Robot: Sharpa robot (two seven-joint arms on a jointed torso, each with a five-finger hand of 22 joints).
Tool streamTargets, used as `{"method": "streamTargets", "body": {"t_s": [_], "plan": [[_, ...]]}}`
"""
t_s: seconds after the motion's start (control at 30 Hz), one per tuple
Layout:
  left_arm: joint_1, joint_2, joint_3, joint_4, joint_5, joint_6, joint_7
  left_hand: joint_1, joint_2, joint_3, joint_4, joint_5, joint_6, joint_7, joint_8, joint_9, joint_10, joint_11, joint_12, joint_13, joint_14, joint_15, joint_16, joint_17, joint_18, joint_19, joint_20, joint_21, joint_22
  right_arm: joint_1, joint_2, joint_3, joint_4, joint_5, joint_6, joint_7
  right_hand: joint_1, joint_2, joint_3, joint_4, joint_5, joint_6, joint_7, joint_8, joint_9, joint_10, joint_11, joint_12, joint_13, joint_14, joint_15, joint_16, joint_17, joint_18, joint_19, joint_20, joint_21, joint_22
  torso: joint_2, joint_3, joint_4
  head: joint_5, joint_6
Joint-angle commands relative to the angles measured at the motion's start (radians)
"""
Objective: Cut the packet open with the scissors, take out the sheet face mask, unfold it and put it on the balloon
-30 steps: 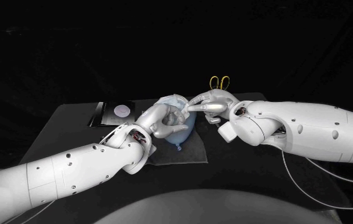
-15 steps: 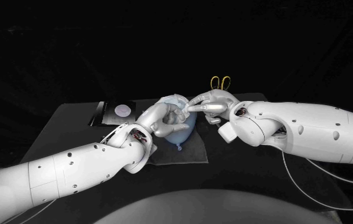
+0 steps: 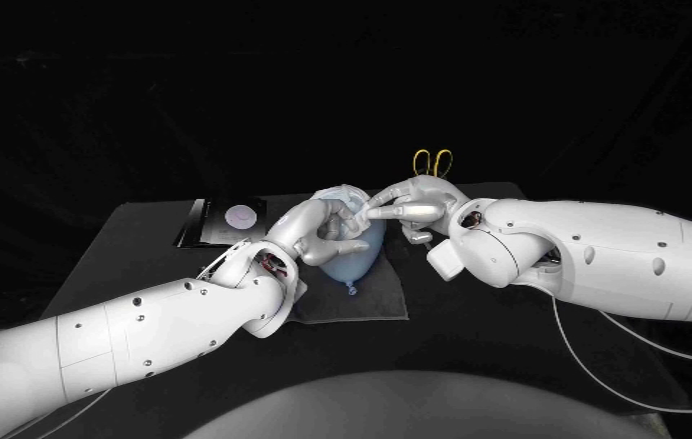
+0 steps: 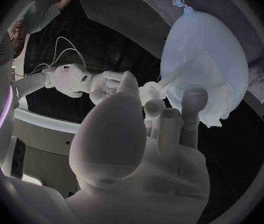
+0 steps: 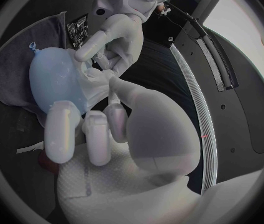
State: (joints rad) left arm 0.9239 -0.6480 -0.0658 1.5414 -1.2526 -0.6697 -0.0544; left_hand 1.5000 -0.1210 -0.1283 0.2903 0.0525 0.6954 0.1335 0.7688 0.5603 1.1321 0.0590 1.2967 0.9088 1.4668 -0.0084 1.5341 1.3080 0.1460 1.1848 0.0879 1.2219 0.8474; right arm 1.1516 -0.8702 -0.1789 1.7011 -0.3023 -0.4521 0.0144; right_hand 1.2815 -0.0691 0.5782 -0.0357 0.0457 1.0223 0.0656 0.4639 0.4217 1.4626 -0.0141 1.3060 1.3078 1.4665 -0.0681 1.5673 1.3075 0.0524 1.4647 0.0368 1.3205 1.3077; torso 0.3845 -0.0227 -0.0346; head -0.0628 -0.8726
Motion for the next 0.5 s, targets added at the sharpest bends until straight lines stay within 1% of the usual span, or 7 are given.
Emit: {"method": "streamTargets", "body": {"t_s": [0.03, 0.13, 0.2, 0.3, 0.4, 0.47, 0.5], "plan": [[0.002, 0.002, 0.002, 0.001, -0.005, -0.007, -0.025, 0.002, 0.014, -0.015, 0.001, -0.004, -0.016, -0.001, 0.033, 0.019, 0.012, -0.002, 0.011, 0.012, 0.029, 0.002, 0.004, 0.045, -0.011, 0.002, 0.000, 0.002, -0.001, 0.000, 0.002, 0.001, -0.001, -0.007, -0.002, 0.008, -0.001, 0.013, 0.005, -0.001, 0.003, 0.007, -0.002, 0.003, 0.002, 0.020, 0.000, 0.000, 0.078, 0.104, -0.006, 0.003, 0.263, -0.004, 0.051, -0.005, 0.003, 0.197, 0.000, 0.0002, 0.0005, -0.001, 0.000], [0.002, 0.001, 0.002, 0.002, -0.010, -0.003, -0.034, 0.009, 0.018, -0.027, 0.000, -0.004, -0.029, -0.004, 0.068, 0.039, 0.019, -0.004, 0.018, 0.025, 0.030, 0.000, 0.004, 0.048, -0.011, 0.002, -0.001, 0.001, -0.003, 0.000, 0.004, 0.001, -0.002, -0.007, -0.005, 0.008, -0.002, 0.012, 0.007, -0.004, 0.003, 0.007, -0.002, 0.005, 0.003, 0.019, 0.000, -0.002, 0.077, 0.104, -0.007, 0.003, 0.263, -0.004, 0.051, -0.006, 0.004, 0.197, 0.000, 0.0002, 0.0005, 0.000, 0.000], [0.002, 0.001, 0.002, 0.002, -0.014, -0.002, -0.039, 0.022, 0.024, -0.035, 0.000, -0.004, -0.047, -0.006, 0.103, 0.061, 0.023, -0.006, 0.023, 0.034, 0.031, -0.002, 0.003, 0.049, -0.011, 0.003, -0.003, 0.002, -0.002, 0.001, 0.004, 0.001, -0.003, -0.007, -0.006, 0.009, -0.002, 0.012, 0.007, -0.004, 0.003, 0.007, -0.002, 0.005, 0.003, 0.019, 0.000, -0.002, 0.077, 0.104, -0.007, 0.003, 0.263, -0.004, 0.051, -0.006, 0.004, 0.197, 0.000, 0.0001, 0.0006, -0.001, 0.000], [0.002, -0.001, 0.002, 0.002, -0.019, -0.002, -0.045, 0.037, 0.030, -0.037, -0.002, -0.004, -0.059, -0.008, 0.126, 0.075, 0.028, -0.007, 0.028, 0.042, 0.032, -0.003, 0.003, 0.052, -0.011, 0.003, -0.004, 0.002, -0.002, 0.001, 0.004, 0.001, -0.003, -0.007, -0.006, 0.009, -0.002, 0.012, 0.007, -0.004, 0.003, 0.007, -0.002, 0.005, 0.003, 0.019, 0.000, -0.002, 0.077, 0.104, -0.007, 0.003, 0.263, -0.004, 0.051, -0.006, 0.004, 0.197, 0.000, 0.0001, 0.0005, 0.000, 0.000], [0.002, -0.002, 0.002, 0.002, -0.029, 0.001, -0.052, 0.080, 0.044, -0.030, -0.008, -0.004, -0.080, -0.008, 0.153, 0.091, 0.030, -0.009, 0.031, 0.049, 0.035, -0.004, 0.005, 0.060, -0.012, 0.006, -0.006, 0.005, 0.003, 0.001, 0.005, 0.001, -0.003, -0.007, -0.007, 0.009, -0.002, 0.012, 0.007, -0.004, 0.003, 0.007, -0.002, 0.005, 0.003, 0.019, 0.000, -0.002, 0.077, 0.104, -0.007, 0.003, 0.263, -0.004, 0.051, -0.006, 0.004, 0.197, 0.000, 0.0002, 0.0007, 0.001, 0.000], [0.002, -0.002, 0.002, 0.002, -0.039, 0.006, -0.059, 0.107, 0.052, -0.023, -0.012, -0.004, -0.091, -0.007, 0.161, 0.096, 0.028, -0.008, 0.031, 0.050, 0.036, -0.004, 0.005, 0.062, -0.013, 0.008, -0.006, 0.007, 0.008, 0.001, 0.005, 0.001, -0.003, -0.007, -0.006, 0.008, -0.002, 0.012, 0.007, -0.004, 0.003, 0.007, -0.002, 0.005, 0.003, 0.019, 0.000, -0.002, 0.077, 0.104, -0.007, 0.003, 0.263, -0.004, 0.051, -0.006, 0.004, 0.197, 0.000, 0.0004, 0.0008, 0.001, 0.000], [0.002, -0.002, 0.002, 0.002, -0.041, 0.008, -0.061, 0.107, 0.052, -0.023, -0.012, -0.004, -0.091, -0.007, 0.161, 0.096, 0.028, -0.008, 0.031, 0.050, 0.036, -0.004, 0.005, 0.062, -0.013, 0.008, -0.006, 0.007, 0.008, 0.001, 0.006, 0.001, -0.002, -0.007, -0.006, 0.008, -0.002, 0.012, 0.007, -0.004, 0.003, 0.007, -0.002, 0.005, 0.003, 0.019, 0.000, -0.002, 0.077, 0.104, -0.007, 0.003, 0.263, -0.004, 0.051, -0.006, 0.004, 0.197, 0.000, 0.0004, 0.0009, 0.002, 0.000]]}}
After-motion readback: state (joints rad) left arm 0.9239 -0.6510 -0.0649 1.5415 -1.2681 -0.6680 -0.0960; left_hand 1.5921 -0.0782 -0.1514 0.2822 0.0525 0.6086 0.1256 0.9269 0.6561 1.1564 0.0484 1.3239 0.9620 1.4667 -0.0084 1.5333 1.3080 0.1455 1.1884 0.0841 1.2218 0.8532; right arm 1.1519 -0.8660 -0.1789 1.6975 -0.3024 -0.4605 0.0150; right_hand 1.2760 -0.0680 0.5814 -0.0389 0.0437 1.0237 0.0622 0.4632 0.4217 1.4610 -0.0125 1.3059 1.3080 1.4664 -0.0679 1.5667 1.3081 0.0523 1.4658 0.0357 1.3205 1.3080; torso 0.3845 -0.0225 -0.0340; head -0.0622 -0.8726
